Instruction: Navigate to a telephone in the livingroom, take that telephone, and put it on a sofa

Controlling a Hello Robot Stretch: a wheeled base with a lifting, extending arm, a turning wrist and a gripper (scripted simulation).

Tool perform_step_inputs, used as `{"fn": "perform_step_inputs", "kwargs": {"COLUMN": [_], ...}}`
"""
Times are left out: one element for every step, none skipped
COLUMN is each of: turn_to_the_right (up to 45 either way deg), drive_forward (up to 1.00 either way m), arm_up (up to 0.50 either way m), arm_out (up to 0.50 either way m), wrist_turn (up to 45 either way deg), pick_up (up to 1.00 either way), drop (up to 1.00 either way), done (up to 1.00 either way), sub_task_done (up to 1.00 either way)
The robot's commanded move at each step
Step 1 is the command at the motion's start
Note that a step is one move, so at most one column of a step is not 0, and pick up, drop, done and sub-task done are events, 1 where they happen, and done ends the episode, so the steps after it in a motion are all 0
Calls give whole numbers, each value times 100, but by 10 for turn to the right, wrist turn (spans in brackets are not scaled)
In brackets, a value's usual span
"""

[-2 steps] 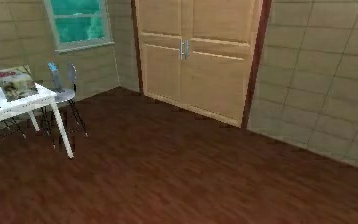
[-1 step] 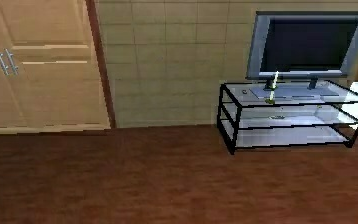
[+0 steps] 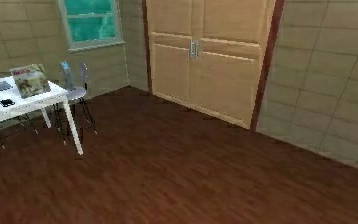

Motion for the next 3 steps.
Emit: {"fn": "perform_step_inputs", "kwargs": {"turn_to_the_right": [-450, -180, 450], "drive_forward": [0, 0, 0], "arm_up": [0, 0, 0], "arm_out": [0, 0, 0], "wrist_turn": [0, 0, 0], "pick_up": [0, 0, 0], "drop": [0, 0, 0], "done": [0, 0, 0], "sub_task_done": [0, 0, 0]}}
